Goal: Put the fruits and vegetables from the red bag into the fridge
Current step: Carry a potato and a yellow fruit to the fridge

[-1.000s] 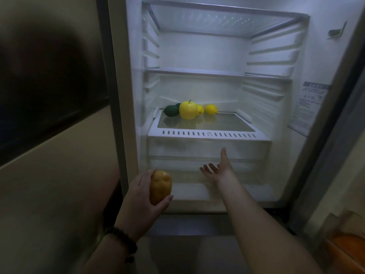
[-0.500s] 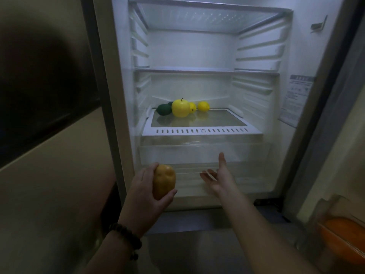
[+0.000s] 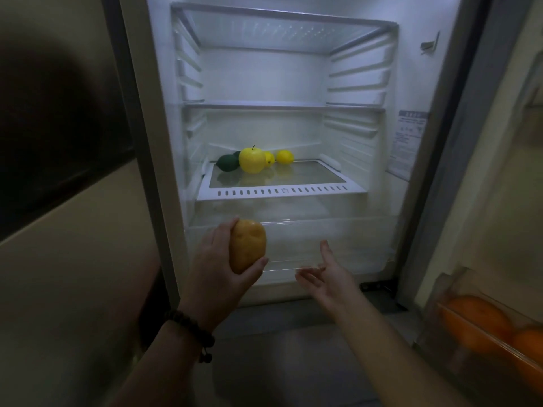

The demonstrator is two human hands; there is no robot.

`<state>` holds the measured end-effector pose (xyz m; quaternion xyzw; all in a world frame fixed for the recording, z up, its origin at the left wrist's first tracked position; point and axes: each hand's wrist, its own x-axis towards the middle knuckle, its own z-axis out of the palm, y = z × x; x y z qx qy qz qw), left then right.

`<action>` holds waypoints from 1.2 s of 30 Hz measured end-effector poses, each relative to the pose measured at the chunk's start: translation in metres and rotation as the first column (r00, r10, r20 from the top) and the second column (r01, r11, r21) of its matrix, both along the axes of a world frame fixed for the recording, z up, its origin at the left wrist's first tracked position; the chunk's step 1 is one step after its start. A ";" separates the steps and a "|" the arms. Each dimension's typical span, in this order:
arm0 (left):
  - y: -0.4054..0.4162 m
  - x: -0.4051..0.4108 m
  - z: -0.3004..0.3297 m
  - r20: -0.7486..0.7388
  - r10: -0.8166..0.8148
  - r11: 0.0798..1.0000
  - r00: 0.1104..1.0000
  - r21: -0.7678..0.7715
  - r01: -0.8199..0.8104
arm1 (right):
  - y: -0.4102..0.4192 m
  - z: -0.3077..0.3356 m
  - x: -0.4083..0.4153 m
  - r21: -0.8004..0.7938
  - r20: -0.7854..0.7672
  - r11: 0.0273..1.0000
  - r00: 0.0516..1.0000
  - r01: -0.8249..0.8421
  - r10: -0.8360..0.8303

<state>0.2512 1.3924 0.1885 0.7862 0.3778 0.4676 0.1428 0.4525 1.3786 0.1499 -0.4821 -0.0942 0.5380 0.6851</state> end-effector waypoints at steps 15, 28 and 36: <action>0.006 0.001 0.024 0.057 0.002 0.999 0.998 0.042 -0.004 | -0.012 0.052 0.045 0.025 0.897 0.998 -0.442 0.064 0.006; 0.052 0.032 0.078 -0.104 -0.131 0.991 0.986 -0.017 0.130 | -0.025 0.042 0.046 0.168 0.880 0.985 -0.457 0.044 -0.130; 0.130 0.121 0.094 -0.631 -0.419 0.904 0.652 -0.356 0.236 | -0.038 0.043 0.067 0.252 0.894 0.968 -0.382 -0.003 -0.234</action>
